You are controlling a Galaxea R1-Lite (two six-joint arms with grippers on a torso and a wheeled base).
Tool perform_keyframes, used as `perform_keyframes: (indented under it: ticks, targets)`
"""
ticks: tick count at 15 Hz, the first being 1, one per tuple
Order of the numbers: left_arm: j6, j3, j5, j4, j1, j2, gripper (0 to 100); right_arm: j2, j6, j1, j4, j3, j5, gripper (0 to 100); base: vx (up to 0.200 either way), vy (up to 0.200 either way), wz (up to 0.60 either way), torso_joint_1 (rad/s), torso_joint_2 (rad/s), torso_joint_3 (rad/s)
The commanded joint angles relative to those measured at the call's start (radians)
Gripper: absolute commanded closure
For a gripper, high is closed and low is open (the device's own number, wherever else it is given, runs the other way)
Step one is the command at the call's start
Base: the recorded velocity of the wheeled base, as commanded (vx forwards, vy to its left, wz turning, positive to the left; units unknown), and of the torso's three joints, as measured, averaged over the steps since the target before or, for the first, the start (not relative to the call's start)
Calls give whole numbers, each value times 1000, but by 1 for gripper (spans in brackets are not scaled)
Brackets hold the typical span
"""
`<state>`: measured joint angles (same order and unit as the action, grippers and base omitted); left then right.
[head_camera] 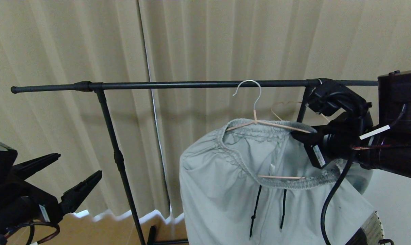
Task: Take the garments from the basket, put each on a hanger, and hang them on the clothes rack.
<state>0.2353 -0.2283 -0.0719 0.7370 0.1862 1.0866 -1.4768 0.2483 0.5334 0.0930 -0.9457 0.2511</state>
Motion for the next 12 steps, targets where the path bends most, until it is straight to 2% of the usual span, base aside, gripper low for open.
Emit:
perform_keyframes:
  ticks: [1, 3, 12]
  targets:
    - [-1, 6, 0, 4, -1, -27, 0, -7, -32, -16, -21, -18, 22, 100, 0, 0, 0, 0, 0, 0]
    - [-4, 7, 0, 5, -8, -50, 0, 4, -50, -52, -47, -15, 59, 100, 0, 0, 0, 0, 0, 0]
    - [-19, 4, -2, -4, -14, -223, 0, 20, -53, -72, -68, -10, 70, 100, 0, 0, 0, 0, 0, 0]
